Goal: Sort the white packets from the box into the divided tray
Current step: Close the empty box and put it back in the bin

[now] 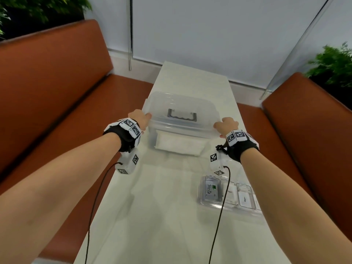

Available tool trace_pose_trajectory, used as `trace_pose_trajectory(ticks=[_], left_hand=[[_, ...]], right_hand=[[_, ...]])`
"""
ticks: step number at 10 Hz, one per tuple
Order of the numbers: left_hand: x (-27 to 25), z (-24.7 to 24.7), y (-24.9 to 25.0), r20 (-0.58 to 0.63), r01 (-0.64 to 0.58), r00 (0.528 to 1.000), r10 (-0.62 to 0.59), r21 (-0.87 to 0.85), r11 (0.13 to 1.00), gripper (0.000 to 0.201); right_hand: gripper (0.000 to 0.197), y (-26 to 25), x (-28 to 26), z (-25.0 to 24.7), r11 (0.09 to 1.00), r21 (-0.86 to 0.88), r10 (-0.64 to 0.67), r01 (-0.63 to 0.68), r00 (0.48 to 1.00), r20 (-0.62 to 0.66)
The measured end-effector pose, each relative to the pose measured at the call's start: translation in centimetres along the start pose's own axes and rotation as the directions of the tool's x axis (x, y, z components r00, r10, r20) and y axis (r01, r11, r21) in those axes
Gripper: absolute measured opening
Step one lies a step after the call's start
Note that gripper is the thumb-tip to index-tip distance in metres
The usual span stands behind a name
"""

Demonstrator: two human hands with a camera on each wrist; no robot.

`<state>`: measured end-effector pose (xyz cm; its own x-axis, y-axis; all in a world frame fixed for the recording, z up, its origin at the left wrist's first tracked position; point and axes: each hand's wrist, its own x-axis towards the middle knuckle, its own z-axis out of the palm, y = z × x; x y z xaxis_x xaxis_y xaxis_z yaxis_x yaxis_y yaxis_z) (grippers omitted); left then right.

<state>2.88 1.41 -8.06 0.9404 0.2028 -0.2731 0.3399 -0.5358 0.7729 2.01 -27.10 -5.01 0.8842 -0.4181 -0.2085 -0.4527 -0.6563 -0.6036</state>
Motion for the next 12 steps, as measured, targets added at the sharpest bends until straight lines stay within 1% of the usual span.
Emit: trace_pose_trajectory(ticks=[1,2,3,4,5,6,7,8,9,10,11,12], left_hand=[[0.3,0.0,0.7,-0.046,0.041,0.998,-0.048,-0.142,0.989,0.024],[0.8,0.2,0.9,-0.071,0.071,0.994,-0.084,-0.177,0.982,0.026],[1.6,0.4,0.7,-0.085,0.077,0.992,-0.093,-0.179,0.981,0.028],[2.2,0.4,0.5,-0.091,0.072,0.992,-0.089,-0.173,0.982,0.028],[2.8,0.5,0.2,-0.079,0.078,0.992,-0.096,-0.208,0.975,0.029],[2.9,0.7,0.1,-0.089,0.082,0.99,-0.107,-0.244,0.966,0.028],[2.3,0.5,0.5,-0.071,0.066,0.994,-0.083,-0.222,0.973,0.029],[0.8,0.0,1.8,-0.117,0.062,0.991,-0.062,-0.011,0.998,0.059],[-1.9,-0.4,4.2,-0.292,-0.084,0.948,0.126,0.154,0.985,0.054],[-5.2,0.2,6.1,-0.239,-0.38,0.879,0.412,0.169,0.909,0.04],[-9.0,1.6,7.0,0.078,-0.564,0.824,0.561,0.207,0.799,0.041],[-12.3,3.6,6.1,0.317,-0.635,0.764,0.561,0.215,0.743,0.041]], right_hand=[[0.022,0.4,0.2,-0.4,0.991,0.124,0.048,-0.052,0.998,0.032],[0.029,1.0,0.3,-0.8,0.973,0.207,0.086,-0.104,0.992,0.092],[0.036,1.3,0.5,-0.7,0.943,0.298,0.117,-0.148,0.986,0.12],[0.03,1.5,0.8,-0.5,0.923,0.345,0.138,-0.173,0.983,0.125],[0.037,1.8,1.1,-0.2,0.906,0.388,0.124,-0.168,0.983,0.135],[0.038,1.7,0.7,-0.4,0.916,0.374,0.11,-0.146,0.987,0.117],[0.035,1.3,-0.4,-0.9,0.949,0.301,0.064,-0.096,0.991,0.116],[0.041,0.6,-1.8,-2.5,0.995,0.099,-0.019,0.011,0.996,0.082],[0.049,0.1,-3.1,-4.4,0.986,-0.007,-0.163,0.164,0.986,0.028],[0.04,0.3,-5.2,-6.0,0.951,-0.048,-0.3,0.304,0.951,0.077],[0.033,1.1,-7.5,-6.9,0.877,-0.124,-0.447,0.465,0.882,0.146],[0.028,3.3,-9.6,-7.1,0.789,-0.2,-0.546,0.581,0.812,0.206]])
